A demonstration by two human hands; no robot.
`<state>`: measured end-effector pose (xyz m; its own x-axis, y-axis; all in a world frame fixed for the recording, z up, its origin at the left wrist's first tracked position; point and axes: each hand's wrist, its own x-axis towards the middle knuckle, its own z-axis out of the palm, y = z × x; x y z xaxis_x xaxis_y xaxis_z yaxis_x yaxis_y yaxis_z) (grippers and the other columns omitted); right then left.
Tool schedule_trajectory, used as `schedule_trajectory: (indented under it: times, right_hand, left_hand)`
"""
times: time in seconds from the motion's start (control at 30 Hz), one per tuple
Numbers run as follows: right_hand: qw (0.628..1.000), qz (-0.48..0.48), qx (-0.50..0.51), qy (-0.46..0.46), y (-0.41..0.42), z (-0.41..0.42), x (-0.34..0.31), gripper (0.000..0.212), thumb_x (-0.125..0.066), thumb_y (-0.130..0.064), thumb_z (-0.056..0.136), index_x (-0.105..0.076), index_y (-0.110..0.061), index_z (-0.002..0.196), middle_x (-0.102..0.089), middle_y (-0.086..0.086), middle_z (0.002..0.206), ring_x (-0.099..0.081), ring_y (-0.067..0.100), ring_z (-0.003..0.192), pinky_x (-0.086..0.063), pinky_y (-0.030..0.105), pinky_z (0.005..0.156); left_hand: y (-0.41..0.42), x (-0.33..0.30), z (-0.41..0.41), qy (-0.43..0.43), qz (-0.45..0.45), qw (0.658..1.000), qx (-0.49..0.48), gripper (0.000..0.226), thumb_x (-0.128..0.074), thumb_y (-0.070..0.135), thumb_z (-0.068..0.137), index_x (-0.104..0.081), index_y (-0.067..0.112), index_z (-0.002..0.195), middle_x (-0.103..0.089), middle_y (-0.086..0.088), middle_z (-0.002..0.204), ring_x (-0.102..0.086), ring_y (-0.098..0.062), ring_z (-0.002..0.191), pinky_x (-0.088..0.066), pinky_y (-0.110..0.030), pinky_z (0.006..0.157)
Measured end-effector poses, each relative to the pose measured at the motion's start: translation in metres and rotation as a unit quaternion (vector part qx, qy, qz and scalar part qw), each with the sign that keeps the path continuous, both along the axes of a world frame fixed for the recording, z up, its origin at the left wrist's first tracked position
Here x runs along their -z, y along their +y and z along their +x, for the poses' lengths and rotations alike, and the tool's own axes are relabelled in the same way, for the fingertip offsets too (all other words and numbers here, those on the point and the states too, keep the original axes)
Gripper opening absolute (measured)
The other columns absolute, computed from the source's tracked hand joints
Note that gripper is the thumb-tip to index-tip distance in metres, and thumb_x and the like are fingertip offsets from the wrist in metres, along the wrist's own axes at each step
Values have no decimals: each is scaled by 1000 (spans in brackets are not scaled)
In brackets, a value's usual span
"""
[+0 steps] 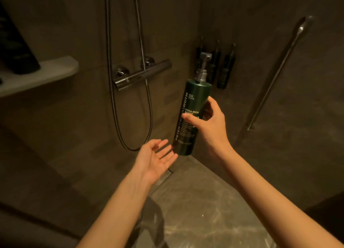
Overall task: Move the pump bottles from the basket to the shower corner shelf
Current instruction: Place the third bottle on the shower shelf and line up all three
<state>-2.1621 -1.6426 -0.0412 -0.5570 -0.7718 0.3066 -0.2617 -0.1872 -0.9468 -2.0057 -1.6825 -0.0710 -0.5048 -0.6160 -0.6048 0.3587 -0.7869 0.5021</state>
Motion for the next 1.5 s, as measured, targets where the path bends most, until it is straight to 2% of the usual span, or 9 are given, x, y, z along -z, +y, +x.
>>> schedule_trajectory:
  times: [0.1, 0.3, 0.53, 0.73, 0.87, 1.07, 1.27, 1.4, 1.5]
  right_hand:
    - [998, -27, -52, 2, -44, -10, -27, 69, -81, -23, 69, -48, -22, 130, -59, -5, 125, -55, 9, 115, -48, 32, 95]
    - [978, -86, -191, 13, -138, 3, -85, 64, -81, -26, 69, -46, -33, 121, -56, -24, 110, -56, -15, 97, -47, 5, 73]
    - [934, -150, -324, 1, -229, 63, -137, 73, -81, -18, 67, -48, -30, 130, -61, -15, 119, -59, -2, 104, -50, 15, 79]
    - [899, -173, -402, -8, -294, 98, -156, 75, -79, -15, 70, -44, -29, 134, -57, -10, 127, -56, 4, 112, -49, 25, 87]
    - [868, -171, -466, -1, -331, 115, -165, 75, -79, -16, 69, -43, -32, 133, -58, -17, 120, -57, -1, 107, -49, 20, 82]
    - [824, -181, -537, -24, -374, 138, -157, 71, -78, -13, 71, -45, -30, 131, -61, -17, 117, -61, -2, 104, -53, 23, 85]
    - [796, -184, -574, -52, -395, 162, -146, 71, -76, -14, 74, -42, -35, 133, -59, -25, 112, -58, -8, 105, -52, 16, 84]
    - [791, -183, -582, -50, -397, 175, -143, 74, -76, -15, 74, -41, -31, 137, -59, -16, 123, -57, -3, 111, -51, 26, 93]
    - [794, -186, -578, -30, -395, 179, -138, 74, -76, -19, 74, -39, -31, 138, -56, -12, 130, -53, 0, 118, -48, 32, 99]
  left_hand:
    - [-27, -23, -2, 27, -32, 997, -63, 30, -46, 18, 92, -58, 3, 116, -52, -24, 131, -50, -36, 121, -44, -45, 95]
    - [-84, -75, 14, 28, -118, 976, -180, 31, -48, 17, 91, -59, 4, 117, -56, -24, 126, -55, -35, 114, -45, -43, 98]
    - [-135, -125, 54, 10, -225, 927, -299, 30, -47, 14, 92, -58, 3, 118, -55, -25, 126, -53, -35, 119, -42, -43, 104]
    - [-171, -133, 68, -34, -301, 881, -364, 49, -65, 21, 68, -60, 10, 115, -65, -17, 112, -63, -27, 107, -49, -35, 92]
    - [-194, -139, 73, -121, -347, 846, -386, 36, -66, 24, 75, -62, 17, 111, -70, -9, 107, -66, -20, 103, -53, -27, 82]
    - [-230, -135, 76, -363, -383, 727, -438, 30, -66, 23, 83, -57, 33, 110, -65, 4, 111, -67, -10, 95, -55, -20, 72]
    - [-254, -125, 60, -592, -366, 562, -447, 56, -75, 30, 75, -40, 50, 113, -48, 36, 94, -55, 16, 81, -45, -5, 61]
    - [-262, -122, 54, -727, -305, 431, -439, 60, -70, 45, 75, -41, 44, 128, -61, 21, 112, -57, -1, 99, -46, -22, 72]
    - [-269, -120, 55, -755, -282, 404, -433, 62, -66, 51, 75, -41, 37, 130, -63, 12, 118, -59, -8, 106, -50, -29, 77]
